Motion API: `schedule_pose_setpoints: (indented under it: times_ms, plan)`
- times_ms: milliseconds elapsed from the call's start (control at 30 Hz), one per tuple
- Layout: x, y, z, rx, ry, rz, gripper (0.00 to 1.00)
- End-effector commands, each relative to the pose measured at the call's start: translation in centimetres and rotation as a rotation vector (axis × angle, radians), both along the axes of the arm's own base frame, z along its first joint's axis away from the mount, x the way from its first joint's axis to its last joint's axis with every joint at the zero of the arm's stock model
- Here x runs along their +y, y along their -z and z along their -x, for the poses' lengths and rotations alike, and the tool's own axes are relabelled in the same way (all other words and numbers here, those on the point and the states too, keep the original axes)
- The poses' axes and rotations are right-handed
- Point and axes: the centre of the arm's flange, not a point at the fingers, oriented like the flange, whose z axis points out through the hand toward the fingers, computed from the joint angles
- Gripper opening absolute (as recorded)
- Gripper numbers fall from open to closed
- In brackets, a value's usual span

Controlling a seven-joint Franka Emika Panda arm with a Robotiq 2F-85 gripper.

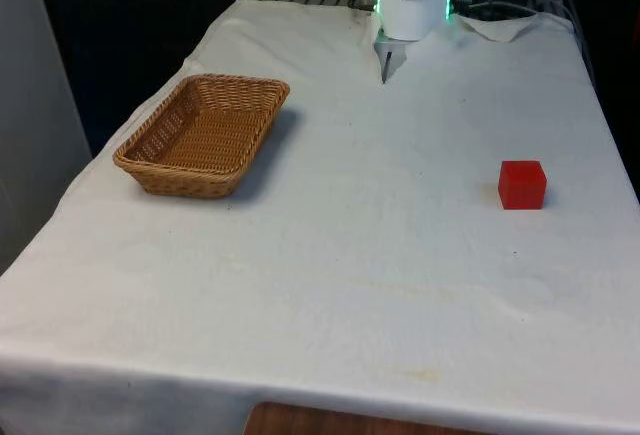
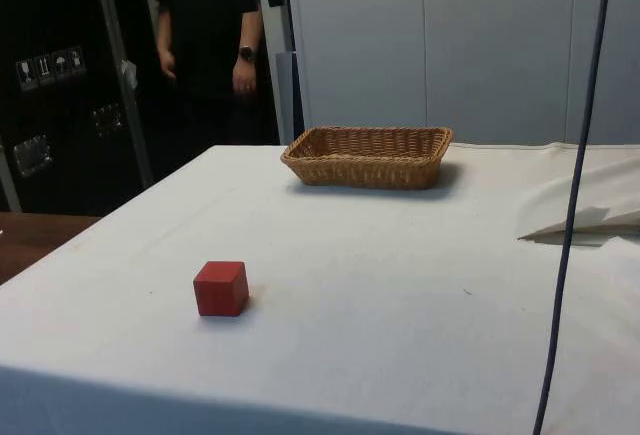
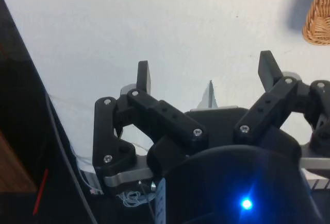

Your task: Pick up the cube and place it into the basket.

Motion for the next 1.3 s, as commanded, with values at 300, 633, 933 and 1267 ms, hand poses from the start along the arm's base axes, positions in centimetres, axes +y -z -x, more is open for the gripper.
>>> schedule_pose_setpoints:
  times_ms: [300,633,933,1267]
  plan:
    - [2.3,0.3,0.1,-0.001,0.002,0.042,1.00]
    - [5.1,1.7,0.0,-0.003,-0.002,0.088,1.00]
    - [7.2,2.6,-0.4,-0.012,-0.005,0.116,1.00]
    - [9.2,4.3,-1.2,-0.022,-0.008,0.114,1.00]
